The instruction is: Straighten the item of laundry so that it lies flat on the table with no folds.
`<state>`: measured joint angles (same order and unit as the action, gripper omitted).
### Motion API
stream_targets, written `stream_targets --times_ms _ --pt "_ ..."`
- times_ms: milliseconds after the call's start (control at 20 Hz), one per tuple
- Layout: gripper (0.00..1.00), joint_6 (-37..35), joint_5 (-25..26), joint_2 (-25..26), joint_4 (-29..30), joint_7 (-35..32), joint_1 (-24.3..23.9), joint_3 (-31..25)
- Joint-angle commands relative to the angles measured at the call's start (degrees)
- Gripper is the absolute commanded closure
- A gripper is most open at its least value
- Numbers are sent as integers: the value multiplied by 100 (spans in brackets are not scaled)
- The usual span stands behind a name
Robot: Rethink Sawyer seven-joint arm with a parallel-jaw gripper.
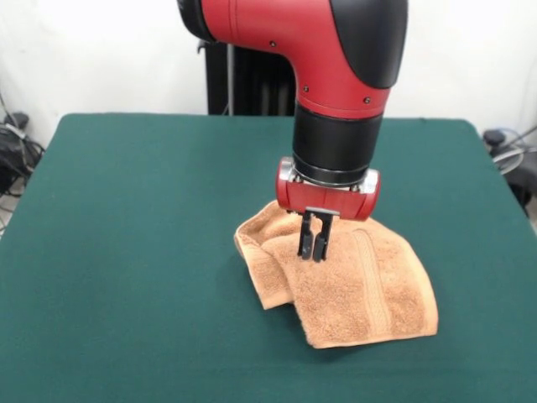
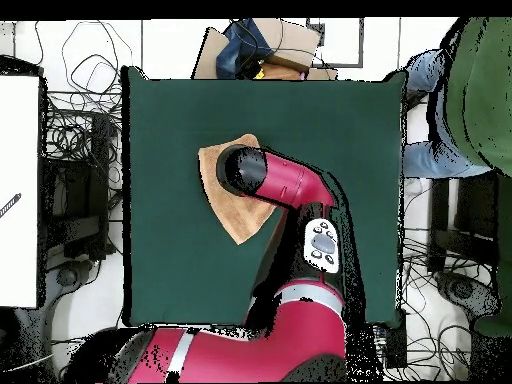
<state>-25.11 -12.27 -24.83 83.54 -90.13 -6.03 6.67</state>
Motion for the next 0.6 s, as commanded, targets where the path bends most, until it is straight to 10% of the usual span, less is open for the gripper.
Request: stream_targets --times_ms 50,600 --pt "100 86 100 116 244 -1020 104 -159" --pt "100 27 270 98 378 -723 35 -270"
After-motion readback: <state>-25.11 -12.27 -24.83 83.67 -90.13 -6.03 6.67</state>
